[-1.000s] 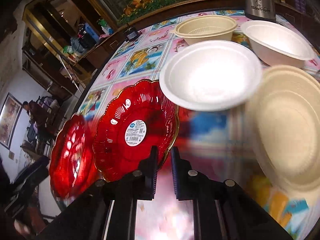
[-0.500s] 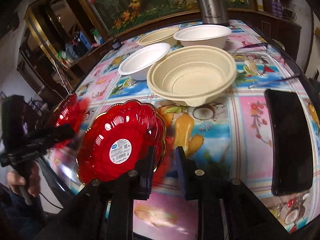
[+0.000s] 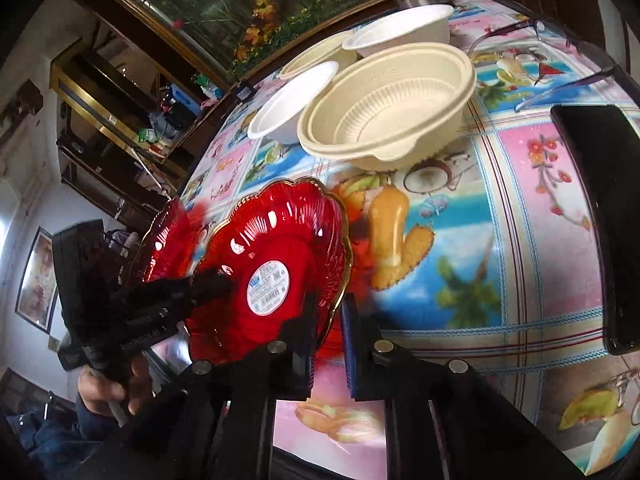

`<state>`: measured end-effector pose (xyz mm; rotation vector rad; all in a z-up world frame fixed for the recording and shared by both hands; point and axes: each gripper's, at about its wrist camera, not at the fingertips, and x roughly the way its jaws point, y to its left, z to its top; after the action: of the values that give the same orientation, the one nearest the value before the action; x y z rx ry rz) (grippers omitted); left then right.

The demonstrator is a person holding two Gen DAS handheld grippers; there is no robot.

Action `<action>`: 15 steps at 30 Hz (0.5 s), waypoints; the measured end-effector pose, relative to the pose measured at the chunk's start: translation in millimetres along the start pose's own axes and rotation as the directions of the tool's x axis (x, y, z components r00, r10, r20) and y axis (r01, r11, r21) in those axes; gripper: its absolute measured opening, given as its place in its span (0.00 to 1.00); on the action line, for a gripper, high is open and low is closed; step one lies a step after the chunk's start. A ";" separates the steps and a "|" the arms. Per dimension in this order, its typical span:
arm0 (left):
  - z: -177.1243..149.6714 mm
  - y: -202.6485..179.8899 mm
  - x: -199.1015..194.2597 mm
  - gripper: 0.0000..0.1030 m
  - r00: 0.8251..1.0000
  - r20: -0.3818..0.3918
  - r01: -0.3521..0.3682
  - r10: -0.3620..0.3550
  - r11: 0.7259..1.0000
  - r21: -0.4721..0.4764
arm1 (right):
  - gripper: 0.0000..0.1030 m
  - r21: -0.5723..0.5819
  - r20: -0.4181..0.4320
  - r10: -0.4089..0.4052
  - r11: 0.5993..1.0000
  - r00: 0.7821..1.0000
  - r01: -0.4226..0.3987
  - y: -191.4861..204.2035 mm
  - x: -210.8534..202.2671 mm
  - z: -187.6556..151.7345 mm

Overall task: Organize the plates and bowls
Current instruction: 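Grasp the small red plate's rim with the left tool and lift it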

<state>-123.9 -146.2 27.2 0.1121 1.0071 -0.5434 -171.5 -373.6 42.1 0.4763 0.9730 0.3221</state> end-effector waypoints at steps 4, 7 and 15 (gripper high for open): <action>-0.9 0.3 -2.6 0.23 1.000 0.010 0.001 -0.001 1.000 -0.001 | 0.11 -0.015 0.020 -0.045 0.999 0.999 0.045 7.2 0.0 2.8; -0.4 1.6 -6.1 0.23 0.999 0.026 -0.020 0.020 1.000 -0.001 | 0.11 -0.062 0.026 -0.087 0.994 0.996 0.089 17.3 0.8 3.1; 0.1 13.4 -9.8 0.23 0.998 0.053 -0.045 0.046 0.999 -0.027 | 0.11 -0.215 0.080 -0.242 0.943 0.967 0.254 55.4 13.0 5.3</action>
<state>-121.5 -130.9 33.2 0.0972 0.9569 -0.4896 -163.0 -321.7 64.3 0.1529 0.9213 0.1871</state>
